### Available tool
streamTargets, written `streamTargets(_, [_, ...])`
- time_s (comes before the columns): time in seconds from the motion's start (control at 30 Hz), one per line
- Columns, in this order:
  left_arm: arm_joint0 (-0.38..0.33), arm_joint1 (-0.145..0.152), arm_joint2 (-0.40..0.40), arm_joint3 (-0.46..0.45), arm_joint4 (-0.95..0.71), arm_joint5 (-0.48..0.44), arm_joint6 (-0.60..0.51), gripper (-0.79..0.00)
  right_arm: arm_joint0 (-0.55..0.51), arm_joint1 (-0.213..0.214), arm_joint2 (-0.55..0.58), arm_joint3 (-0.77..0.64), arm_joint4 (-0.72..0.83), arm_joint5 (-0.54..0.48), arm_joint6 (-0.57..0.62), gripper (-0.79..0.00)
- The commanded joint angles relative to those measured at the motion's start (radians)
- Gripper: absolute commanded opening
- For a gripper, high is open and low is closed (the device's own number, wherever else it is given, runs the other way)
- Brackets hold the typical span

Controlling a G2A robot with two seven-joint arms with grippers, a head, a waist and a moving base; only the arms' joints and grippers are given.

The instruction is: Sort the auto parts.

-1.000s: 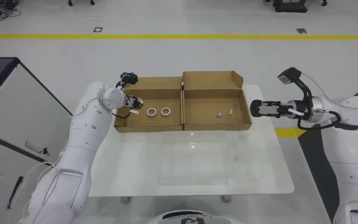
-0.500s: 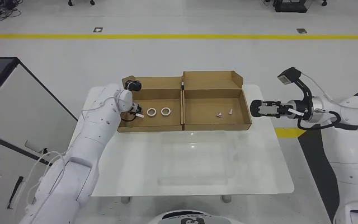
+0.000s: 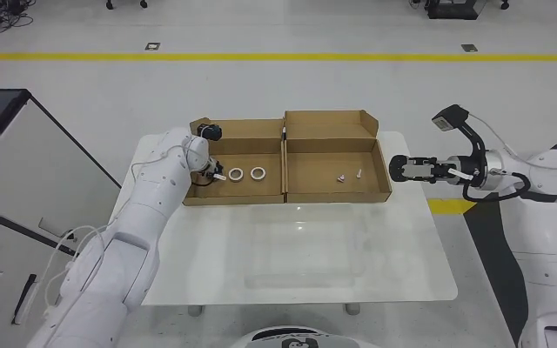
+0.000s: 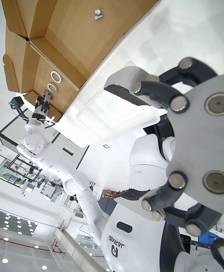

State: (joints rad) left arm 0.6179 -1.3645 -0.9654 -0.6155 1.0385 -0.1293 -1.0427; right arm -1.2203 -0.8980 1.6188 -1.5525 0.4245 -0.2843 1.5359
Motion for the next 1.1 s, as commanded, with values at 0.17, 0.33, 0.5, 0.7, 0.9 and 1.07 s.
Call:
streamTargets(0.17, [0.0, 0.005, -0.017, -0.013, -0.025, -0.023, 0.013, 0.0, 0.0, 0.0, 0.0, 0.0, 0.0, 0.0, 0.0, 0.0])
streamTargets(0.33, [0.031, 0.026, -0.073, -0.102, -0.094, -0.111, 0.016, 0.0, 0.0, 0.0, 0.0, 0.0, 0.0, 0.0, 0.0, 0.0])
streamTargets(0.5, [0.135, 0.069, -0.164, -0.299, -0.158, -0.242, 0.016, 0.0, 0.0, 0.0, 0.0, 0.0, 0.0, 0.0, 0.0, 0.0])
streamTargets(0.7, [0.339, 0.126, -0.313, -0.613, -0.283, -0.416, -0.007, 0.0, 0.0, 0.0, 0.0, 0.0, 0.0, 0.0, 0.0, 0.0])
streamTargets(0.9, [0.533, 0.172, -0.462, -0.872, -0.456, -0.565, -0.065, 0.0, 0.0, 0.0, 0.0, 0.0, 0.0, 0.0, 0.0, 0.0])
streamTargets(1.07, [0.655, 0.212, -0.534, -1.04, -0.552, -0.596, -0.053, 0.0, 0.0, 0.0, 0.0, 0.0, 0.0, 0.0, 0.0, 0.0])
